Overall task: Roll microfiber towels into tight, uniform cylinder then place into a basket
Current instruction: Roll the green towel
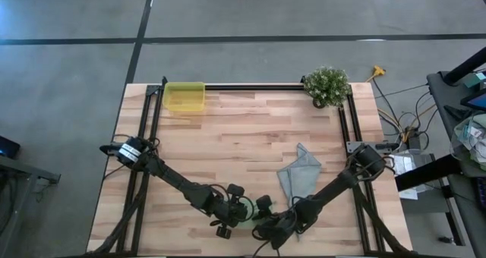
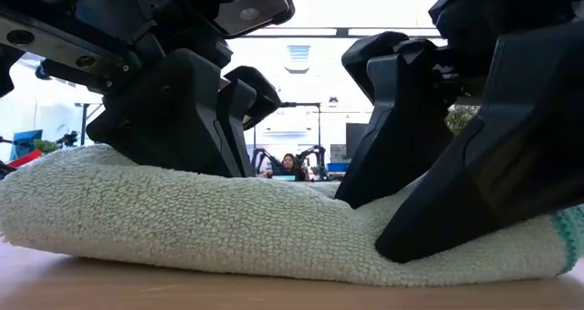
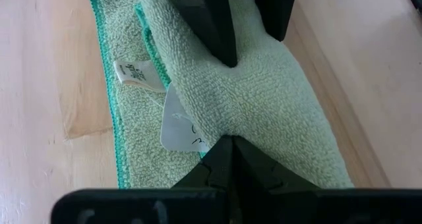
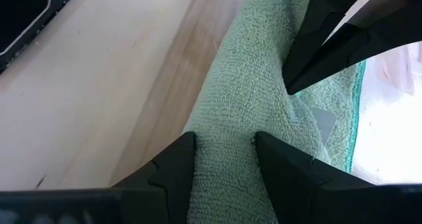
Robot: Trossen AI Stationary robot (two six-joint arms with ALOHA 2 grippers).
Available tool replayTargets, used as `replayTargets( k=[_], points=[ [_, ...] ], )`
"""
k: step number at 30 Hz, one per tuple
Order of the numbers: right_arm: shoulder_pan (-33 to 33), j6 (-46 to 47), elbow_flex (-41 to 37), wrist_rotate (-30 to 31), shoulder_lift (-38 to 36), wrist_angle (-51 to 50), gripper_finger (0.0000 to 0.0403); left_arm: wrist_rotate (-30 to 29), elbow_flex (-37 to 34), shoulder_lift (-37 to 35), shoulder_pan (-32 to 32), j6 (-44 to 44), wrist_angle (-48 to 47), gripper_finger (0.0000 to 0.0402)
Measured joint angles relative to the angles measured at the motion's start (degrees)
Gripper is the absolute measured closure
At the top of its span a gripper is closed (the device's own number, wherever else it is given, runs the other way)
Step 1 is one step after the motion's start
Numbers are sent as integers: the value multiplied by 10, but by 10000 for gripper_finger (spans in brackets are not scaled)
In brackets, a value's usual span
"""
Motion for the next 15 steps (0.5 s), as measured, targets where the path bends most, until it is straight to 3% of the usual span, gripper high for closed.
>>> replayTargets(
  k=[15],
  points=[
    [-10, 3, 0, 9, 12, 26, 243, 0, -1, 0, 0, 0, 0, 402]
  ],
)
